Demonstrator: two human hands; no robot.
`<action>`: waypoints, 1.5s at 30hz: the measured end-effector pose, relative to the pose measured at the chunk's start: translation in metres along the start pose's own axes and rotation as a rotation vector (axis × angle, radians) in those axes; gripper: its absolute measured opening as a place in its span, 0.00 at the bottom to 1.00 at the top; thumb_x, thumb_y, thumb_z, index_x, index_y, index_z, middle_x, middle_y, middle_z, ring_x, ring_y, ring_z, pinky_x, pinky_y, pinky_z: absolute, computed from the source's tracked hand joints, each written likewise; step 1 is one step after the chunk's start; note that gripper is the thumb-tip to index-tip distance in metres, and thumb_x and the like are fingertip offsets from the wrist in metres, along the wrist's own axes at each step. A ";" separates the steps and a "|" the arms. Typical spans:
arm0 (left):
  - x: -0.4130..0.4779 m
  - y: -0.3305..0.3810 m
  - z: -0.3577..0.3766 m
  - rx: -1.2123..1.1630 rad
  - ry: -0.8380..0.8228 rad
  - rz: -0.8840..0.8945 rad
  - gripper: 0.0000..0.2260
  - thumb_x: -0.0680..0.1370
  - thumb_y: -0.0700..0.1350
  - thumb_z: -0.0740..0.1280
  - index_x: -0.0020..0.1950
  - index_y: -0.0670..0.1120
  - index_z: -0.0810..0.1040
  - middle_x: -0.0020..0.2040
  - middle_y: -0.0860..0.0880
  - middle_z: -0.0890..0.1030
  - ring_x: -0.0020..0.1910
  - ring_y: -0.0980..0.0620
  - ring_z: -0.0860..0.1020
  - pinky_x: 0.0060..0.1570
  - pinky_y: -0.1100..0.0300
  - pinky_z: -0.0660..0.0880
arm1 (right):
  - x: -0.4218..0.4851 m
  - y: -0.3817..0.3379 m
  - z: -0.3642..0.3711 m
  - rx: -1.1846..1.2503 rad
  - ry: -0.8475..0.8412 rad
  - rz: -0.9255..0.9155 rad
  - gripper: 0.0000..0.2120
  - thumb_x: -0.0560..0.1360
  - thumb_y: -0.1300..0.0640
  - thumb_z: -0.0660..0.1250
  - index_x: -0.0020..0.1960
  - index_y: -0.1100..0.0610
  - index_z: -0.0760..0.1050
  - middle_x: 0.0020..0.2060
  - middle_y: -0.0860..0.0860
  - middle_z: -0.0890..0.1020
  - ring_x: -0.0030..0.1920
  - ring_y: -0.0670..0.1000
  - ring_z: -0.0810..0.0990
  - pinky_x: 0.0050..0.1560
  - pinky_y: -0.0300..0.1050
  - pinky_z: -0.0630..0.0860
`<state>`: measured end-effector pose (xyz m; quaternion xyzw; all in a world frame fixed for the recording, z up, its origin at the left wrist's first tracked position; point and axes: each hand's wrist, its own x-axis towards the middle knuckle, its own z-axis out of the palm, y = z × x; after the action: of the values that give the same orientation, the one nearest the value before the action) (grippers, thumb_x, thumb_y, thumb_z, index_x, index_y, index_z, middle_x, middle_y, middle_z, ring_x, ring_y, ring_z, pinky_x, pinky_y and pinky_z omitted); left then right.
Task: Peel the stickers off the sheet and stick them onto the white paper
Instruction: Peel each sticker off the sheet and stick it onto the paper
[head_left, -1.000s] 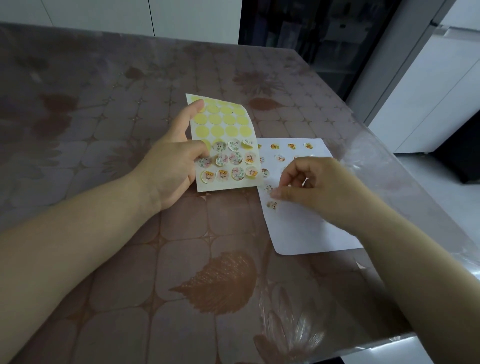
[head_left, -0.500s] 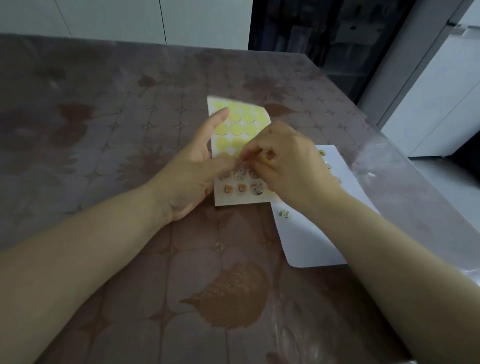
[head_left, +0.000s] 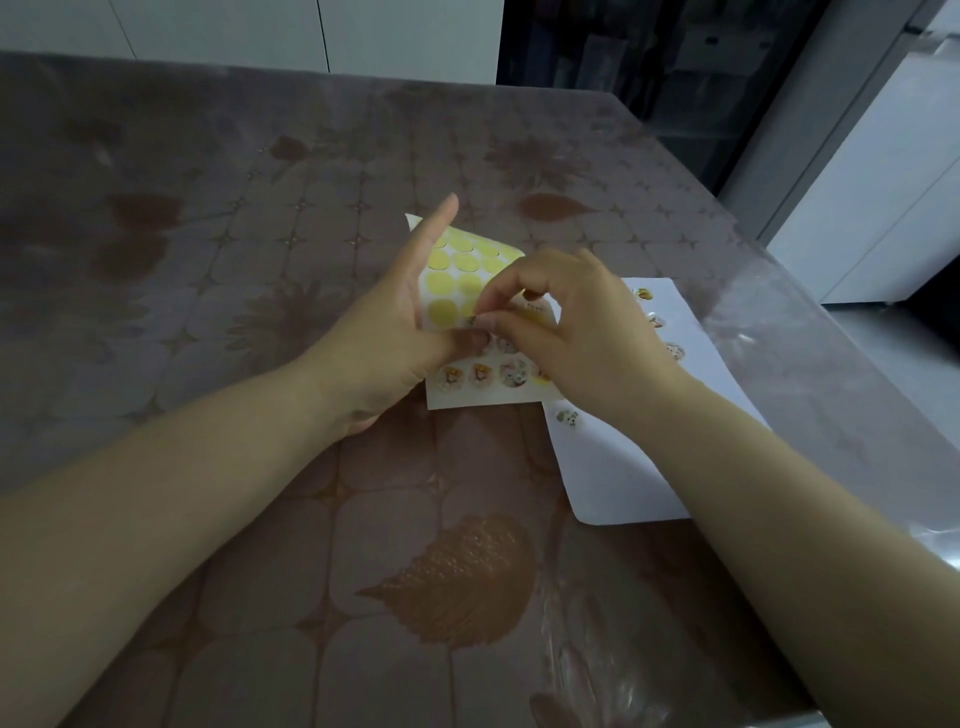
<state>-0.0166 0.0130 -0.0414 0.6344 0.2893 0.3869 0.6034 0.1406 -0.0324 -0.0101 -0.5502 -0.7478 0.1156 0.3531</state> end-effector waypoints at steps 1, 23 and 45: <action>0.000 0.000 0.000 0.007 0.002 0.002 0.44 0.66 0.40 0.75 0.72 0.68 0.57 0.75 0.50 0.63 0.67 0.53 0.73 0.56 0.59 0.76 | -0.001 0.000 0.001 -0.043 0.016 -0.040 0.02 0.72 0.56 0.69 0.42 0.52 0.80 0.39 0.42 0.79 0.48 0.47 0.72 0.50 0.33 0.65; -0.001 0.005 0.004 0.073 0.020 -0.043 0.51 0.65 0.34 0.72 0.76 0.62 0.48 0.74 0.48 0.65 0.59 0.59 0.78 0.51 0.62 0.76 | 0.006 -0.008 0.010 0.117 -0.015 0.207 0.04 0.74 0.56 0.67 0.41 0.51 0.77 0.36 0.47 0.80 0.39 0.45 0.76 0.39 0.36 0.71; -0.003 0.014 0.005 -0.071 0.099 -0.143 0.41 0.76 0.25 0.58 0.75 0.64 0.53 0.73 0.52 0.67 0.54 0.59 0.81 0.46 0.63 0.79 | -0.035 0.024 -0.071 0.111 -0.423 0.564 0.04 0.65 0.54 0.75 0.38 0.53 0.81 0.38 0.51 0.85 0.41 0.50 0.81 0.49 0.42 0.73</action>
<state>-0.0151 0.0061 -0.0274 0.5706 0.3494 0.3836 0.6365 0.2100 -0.0706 0.0134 -0.6789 -0.6157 0.3602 0.1738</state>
